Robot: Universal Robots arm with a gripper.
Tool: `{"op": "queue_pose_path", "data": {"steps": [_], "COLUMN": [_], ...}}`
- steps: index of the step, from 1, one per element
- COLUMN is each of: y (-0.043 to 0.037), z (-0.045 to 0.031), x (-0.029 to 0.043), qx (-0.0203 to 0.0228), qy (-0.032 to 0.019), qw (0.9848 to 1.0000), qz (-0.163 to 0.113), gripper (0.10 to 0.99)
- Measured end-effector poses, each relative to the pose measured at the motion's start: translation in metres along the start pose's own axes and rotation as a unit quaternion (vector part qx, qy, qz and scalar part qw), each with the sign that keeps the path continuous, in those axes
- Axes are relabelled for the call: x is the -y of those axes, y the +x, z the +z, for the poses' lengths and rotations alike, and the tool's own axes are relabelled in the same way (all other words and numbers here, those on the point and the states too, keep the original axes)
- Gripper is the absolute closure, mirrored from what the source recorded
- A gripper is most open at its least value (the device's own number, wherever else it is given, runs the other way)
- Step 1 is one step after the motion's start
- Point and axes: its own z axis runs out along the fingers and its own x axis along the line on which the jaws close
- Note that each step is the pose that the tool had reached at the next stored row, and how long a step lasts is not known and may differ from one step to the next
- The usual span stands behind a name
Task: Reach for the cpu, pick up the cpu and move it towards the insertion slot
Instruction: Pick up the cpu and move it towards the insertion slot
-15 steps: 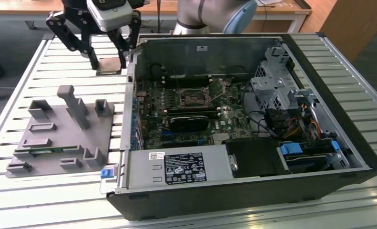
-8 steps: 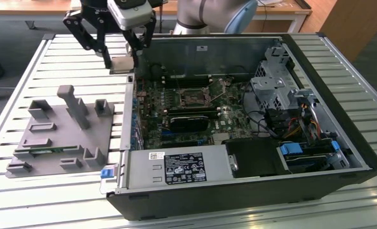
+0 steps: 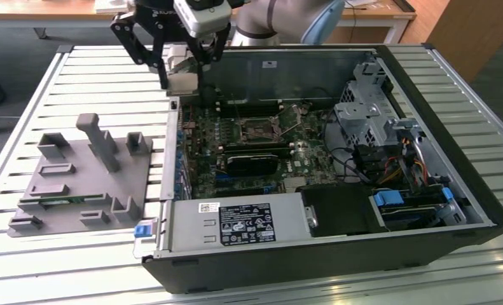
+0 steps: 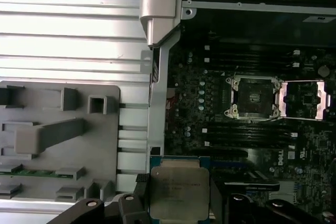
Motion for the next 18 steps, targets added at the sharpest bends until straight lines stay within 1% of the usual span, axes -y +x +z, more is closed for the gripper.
{"op": "queue_pose_path", "data": {"steps": [14, 18], "y": [-0.0387, -0.0448], "z": [0.0014, 0.0019], "x": [-0.0169, -0.0238], "qx": [0.0000, 0.0000], "qy": [0.0000, 0.0000], "qw": [1.0000, 1.0000], "qz": [0.000, 0.000], "gripper": [0.541, 0.541]}}
